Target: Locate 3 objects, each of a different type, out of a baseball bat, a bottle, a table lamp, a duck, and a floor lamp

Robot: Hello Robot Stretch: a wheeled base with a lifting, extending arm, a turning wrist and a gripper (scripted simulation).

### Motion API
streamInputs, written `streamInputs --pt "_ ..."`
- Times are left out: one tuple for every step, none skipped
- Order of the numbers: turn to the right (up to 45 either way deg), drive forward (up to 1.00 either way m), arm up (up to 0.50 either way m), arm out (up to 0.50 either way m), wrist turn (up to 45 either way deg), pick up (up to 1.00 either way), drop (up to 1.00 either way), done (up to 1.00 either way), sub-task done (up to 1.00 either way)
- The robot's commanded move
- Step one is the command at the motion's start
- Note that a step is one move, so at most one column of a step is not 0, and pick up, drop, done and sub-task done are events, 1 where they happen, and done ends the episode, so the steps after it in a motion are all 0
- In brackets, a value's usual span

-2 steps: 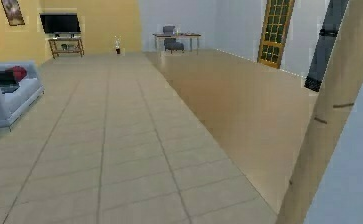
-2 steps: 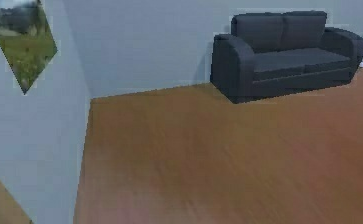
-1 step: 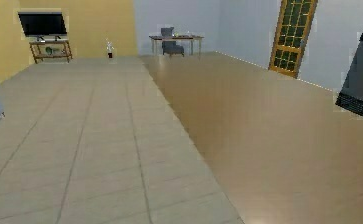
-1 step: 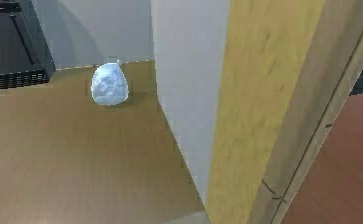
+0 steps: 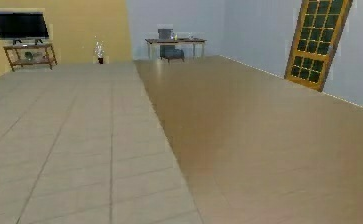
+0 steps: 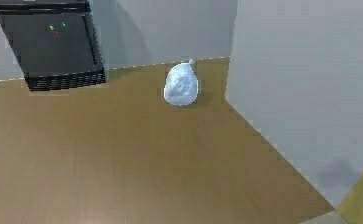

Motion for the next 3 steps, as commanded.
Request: streamInputs --pt "0.0 1.0 0.0 0.0 0.0 0.0 0.0 0.0 0.0" --pt "0.0 1.0 0.0 0.0 0.0 0.0 0.0 0.0 0.0" --pt "0.0 1.0 0.0 0.0 0.0 0.0 0.0 0.0 0.0"
